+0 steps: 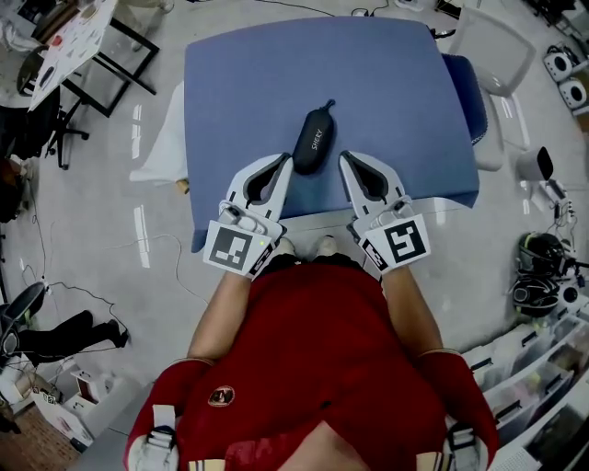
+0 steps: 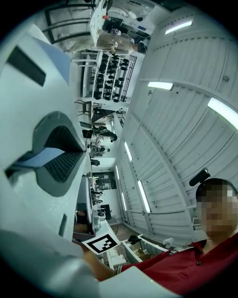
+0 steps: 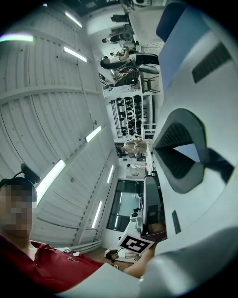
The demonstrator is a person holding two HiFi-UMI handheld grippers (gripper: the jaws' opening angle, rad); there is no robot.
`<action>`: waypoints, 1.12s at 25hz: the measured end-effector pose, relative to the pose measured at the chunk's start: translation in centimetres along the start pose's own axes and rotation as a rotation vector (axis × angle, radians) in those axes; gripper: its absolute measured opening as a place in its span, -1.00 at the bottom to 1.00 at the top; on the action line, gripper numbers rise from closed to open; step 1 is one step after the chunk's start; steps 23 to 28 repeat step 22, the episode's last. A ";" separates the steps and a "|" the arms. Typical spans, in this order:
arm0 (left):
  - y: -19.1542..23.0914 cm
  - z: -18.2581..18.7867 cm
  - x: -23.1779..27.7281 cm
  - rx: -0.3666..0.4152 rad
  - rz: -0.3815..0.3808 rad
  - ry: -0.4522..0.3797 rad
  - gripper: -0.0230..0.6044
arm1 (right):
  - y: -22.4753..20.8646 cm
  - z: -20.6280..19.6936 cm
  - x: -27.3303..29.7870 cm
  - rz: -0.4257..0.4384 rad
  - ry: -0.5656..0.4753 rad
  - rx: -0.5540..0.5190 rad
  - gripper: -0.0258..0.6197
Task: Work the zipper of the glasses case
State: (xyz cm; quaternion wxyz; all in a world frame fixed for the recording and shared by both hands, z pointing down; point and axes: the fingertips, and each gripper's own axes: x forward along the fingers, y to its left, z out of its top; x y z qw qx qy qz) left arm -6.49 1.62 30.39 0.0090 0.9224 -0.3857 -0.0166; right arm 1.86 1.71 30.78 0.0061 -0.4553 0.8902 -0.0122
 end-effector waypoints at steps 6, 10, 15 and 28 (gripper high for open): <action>-0.1 -0.3 0.4 0.002 -0.017 0.005 -0.91 | -0.3 -0.8 -0.3 -0.012 0.022 0.001 -0.92; 0.3 -0.5 0.1 -0.006 -0.017 0.013 -0.91 | -0.1 -1.3 -0.1 -0.017 0.034 0.005 -0.92; 0.5 -0.8 0.0 -0.013 -0.027 0.019 -0.91 | 0.3 -1.6 0.0 -0.019 0.047 0.003 -0.92; 0.9 -0.7 -0.2 -0.017 -0.045 0.012 -0.91 | 1.0 -1.6 0.6 -0.022 0.054 -0.009 -0.92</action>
